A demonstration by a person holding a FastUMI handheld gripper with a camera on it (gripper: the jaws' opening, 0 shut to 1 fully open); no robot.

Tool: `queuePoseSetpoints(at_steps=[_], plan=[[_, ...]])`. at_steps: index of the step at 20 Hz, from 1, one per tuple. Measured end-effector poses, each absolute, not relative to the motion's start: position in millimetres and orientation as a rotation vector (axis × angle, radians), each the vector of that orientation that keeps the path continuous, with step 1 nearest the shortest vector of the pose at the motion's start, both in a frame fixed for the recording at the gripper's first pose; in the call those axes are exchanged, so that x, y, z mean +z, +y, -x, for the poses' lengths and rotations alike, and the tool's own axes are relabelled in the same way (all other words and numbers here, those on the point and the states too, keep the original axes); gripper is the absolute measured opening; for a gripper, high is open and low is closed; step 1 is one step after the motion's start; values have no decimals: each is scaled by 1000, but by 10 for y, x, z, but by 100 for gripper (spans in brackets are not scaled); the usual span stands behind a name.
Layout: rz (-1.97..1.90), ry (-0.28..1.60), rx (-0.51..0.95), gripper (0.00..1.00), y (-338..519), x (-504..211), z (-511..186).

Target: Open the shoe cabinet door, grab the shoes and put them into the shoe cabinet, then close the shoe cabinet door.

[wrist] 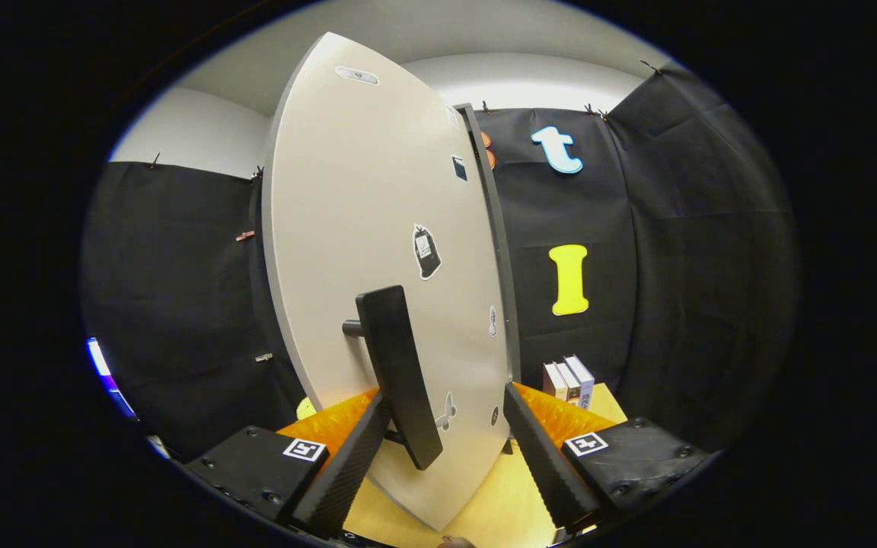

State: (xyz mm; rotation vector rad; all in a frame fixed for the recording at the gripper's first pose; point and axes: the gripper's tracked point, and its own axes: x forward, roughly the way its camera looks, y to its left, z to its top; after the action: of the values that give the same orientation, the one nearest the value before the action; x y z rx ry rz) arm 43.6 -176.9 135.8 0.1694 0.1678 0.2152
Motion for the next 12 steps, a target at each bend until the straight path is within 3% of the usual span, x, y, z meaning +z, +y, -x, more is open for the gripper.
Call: queuePoseSetpoints(at_steps=[12], plan=[[-138, 153, 221, 98, -947, 1312, -771]])
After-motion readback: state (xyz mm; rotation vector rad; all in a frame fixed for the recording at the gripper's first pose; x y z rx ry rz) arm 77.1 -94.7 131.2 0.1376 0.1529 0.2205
